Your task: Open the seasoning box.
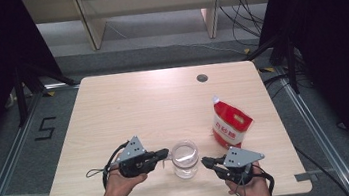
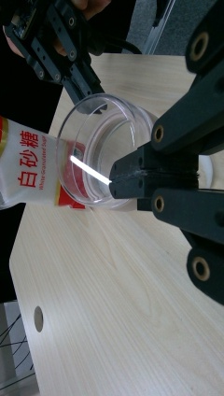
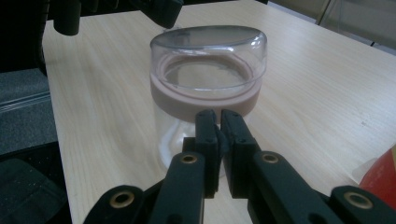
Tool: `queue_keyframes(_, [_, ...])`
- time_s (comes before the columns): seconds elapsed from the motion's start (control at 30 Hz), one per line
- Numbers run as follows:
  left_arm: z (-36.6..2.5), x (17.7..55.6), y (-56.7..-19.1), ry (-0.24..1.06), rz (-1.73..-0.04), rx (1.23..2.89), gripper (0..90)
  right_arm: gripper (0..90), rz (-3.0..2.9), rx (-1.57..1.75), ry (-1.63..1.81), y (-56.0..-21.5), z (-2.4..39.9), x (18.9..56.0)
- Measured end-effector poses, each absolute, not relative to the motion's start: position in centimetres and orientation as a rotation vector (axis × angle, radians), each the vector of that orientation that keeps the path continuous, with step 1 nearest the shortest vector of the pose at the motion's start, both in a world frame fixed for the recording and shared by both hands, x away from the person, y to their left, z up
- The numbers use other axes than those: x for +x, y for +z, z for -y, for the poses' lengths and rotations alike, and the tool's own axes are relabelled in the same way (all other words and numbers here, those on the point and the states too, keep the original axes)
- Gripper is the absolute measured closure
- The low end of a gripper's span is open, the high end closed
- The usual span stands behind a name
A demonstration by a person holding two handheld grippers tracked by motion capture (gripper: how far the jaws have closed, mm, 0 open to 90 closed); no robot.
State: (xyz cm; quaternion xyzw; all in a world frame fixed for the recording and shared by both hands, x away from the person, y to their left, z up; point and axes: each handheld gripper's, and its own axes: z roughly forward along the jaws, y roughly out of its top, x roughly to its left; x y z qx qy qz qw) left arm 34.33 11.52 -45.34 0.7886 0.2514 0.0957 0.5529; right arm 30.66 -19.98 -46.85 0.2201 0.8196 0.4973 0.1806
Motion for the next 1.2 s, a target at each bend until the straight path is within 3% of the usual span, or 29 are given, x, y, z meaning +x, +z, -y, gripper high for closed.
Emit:
queue_keyframes(0.7, [-11.6, 34.3, -45.4, 0.210, -0.602, 1.861, 88.8, 86.9, -2.310, 0.599, 1.445, -46.5, 18.6, 31.4])
queue_keyframes(1.2, [-12.5, 33.5, -45.1, 0.199, -0.619, 1.877, 45.3, 86.8, -2.292, 0.582, 1.468, -45.8, 18.1, 31.3])
